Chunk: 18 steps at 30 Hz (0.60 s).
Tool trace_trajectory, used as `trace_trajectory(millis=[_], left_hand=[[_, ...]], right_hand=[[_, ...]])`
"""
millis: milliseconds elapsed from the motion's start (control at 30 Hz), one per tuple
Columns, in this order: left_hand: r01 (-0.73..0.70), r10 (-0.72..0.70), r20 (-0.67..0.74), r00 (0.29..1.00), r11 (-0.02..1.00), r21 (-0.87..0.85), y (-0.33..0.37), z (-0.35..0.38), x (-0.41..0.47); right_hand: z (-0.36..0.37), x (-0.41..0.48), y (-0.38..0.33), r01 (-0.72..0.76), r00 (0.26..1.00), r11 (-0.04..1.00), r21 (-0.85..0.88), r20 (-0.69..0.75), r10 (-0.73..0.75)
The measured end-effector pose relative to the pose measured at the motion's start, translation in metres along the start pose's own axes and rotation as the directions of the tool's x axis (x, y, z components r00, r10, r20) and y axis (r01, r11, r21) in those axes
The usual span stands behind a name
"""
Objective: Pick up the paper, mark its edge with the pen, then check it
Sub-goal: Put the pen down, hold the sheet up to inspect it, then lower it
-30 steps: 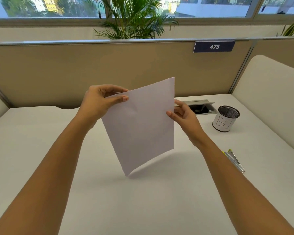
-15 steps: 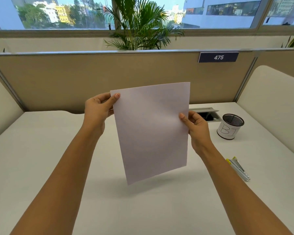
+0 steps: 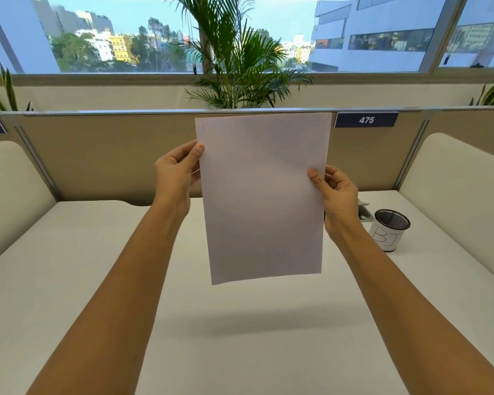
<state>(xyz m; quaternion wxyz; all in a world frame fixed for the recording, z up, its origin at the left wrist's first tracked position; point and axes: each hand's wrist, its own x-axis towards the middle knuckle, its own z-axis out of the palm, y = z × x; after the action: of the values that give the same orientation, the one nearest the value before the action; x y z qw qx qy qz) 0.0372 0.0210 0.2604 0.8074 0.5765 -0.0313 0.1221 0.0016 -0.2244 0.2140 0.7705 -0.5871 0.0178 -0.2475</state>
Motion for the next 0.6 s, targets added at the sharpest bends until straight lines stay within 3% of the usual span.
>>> trace_trajectory(millis=[600], left_hand=[[-0.1, 0.101, 0.003, 0.995, 0.993, -0.065, 0.071, 0.024, 0.021]], right_hand=[[0.024, 0.011, -0.047, 0.052, 0.998, 0.998, 0.034, 0.046, -0.054]])
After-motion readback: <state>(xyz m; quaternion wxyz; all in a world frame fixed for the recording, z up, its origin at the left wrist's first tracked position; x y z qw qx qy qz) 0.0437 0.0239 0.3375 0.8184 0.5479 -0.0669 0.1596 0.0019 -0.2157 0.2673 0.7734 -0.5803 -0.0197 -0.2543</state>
